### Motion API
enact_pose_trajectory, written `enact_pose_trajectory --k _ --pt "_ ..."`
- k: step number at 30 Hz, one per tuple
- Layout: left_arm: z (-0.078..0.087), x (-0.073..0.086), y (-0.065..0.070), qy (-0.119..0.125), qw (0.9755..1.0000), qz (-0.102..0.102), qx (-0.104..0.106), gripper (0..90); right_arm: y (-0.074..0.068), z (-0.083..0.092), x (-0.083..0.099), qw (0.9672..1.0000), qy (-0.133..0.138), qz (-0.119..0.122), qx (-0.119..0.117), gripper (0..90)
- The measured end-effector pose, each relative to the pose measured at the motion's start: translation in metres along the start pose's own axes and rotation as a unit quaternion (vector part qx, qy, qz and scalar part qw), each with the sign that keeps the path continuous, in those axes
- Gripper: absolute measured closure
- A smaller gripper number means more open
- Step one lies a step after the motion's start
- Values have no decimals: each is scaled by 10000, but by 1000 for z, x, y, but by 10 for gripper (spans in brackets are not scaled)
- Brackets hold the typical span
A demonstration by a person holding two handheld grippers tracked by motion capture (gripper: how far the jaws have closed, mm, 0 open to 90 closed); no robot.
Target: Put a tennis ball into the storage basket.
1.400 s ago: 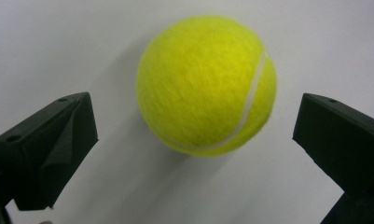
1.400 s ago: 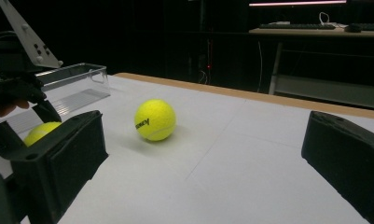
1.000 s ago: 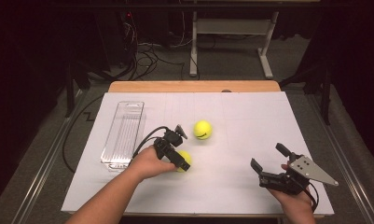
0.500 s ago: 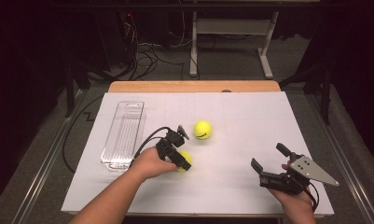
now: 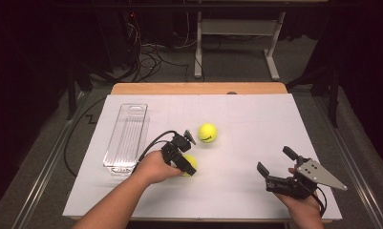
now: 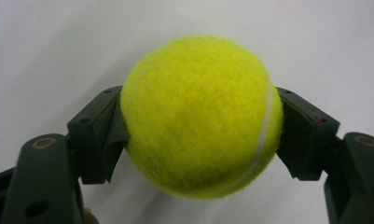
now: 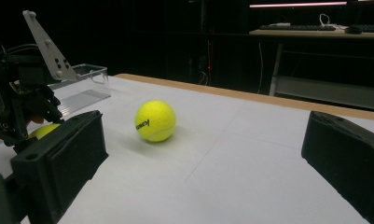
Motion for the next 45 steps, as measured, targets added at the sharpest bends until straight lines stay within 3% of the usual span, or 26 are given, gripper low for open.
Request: enact_pose_trajectory --k 18,30,38,45 --pt "10 4 5 51 10000 18 66 265 1 -3 3 10000 -35 15 -10 1" --pt "22 17 4 4 10000 31 24 265 5 -13 6 9999 -110 -7 -7 1" --pt "31 28 6 -98 9999 94 65 265 5 -13 7 9999 -123 3 -5 2" --pt "39 32 10 -113 9999 33 93 266 4 -12 7 9999 -115 -3 -3 1"
Point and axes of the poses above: each handheld gripper's, and its own axes: z roughly backward along the jaws, x roughly out of its underside, y roughly to its right, the point moved 7 cm from there along -z, roughly forward along the jaws, and after that the axes turned 8 degrees about -y, right-handed, at the moved point
